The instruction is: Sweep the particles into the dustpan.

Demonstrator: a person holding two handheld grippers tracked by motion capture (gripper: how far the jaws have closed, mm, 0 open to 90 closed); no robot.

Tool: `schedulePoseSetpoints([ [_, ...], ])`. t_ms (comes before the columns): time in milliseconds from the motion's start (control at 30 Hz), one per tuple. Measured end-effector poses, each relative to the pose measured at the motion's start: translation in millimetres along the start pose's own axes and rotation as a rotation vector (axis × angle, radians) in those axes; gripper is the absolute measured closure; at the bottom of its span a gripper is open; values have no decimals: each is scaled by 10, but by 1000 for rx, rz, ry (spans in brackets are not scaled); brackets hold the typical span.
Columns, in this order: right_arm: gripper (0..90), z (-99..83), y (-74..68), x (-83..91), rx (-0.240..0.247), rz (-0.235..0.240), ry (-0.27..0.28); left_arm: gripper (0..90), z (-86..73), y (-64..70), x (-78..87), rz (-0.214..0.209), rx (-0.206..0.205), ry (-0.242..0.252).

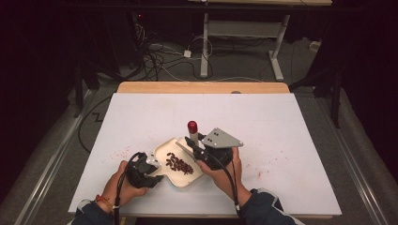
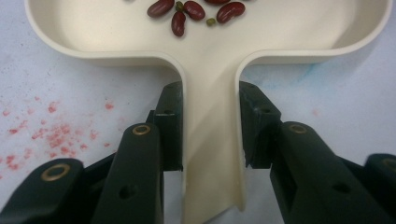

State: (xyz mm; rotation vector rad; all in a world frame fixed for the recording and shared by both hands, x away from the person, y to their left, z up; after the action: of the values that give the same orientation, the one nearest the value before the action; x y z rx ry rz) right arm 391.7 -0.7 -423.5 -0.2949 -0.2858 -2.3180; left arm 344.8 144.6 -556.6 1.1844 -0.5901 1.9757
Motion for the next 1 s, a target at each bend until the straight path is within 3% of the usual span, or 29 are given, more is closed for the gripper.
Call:
schedulePoseSetpoints([
  [133,702,61,-9,55,-41,26,22,637,0,-2,-1,-2,1,0],
  [233,701,137,47,134,-7,-12,48,638,-2,-1,1,-5,1,-3],
  [367,701,180,132,229,-25,-14,68,638,-7,-2,0,-6,1,0],
  [500,701,111,274,426,-25,-17,43,638,-12,-1,3,-5,-3,0],
  [633,701,-89,357,593,-20,-28,-12,638,-15,1,2,-3,-1,0],
  [833,701,-238,327,750,-29,-1,-60,637,-14,4,2,4,-1,-3],
  [1000,701,-197,84,773,-46,92,-54,638,-10,12,14,10,-1,-4],
])
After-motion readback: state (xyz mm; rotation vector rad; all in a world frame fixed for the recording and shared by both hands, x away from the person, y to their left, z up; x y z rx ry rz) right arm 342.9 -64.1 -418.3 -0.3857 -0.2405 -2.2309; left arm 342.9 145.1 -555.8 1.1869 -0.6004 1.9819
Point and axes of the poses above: each handheld gripper's, and its own axes: x roughly backward along the jaws, z roughly out of its top, y roughly to its right, the point moved 10 cm from there along -x, roughly forward along the jaws, and after that the axes turned 2 degrees about y, right-handed, at the moved point
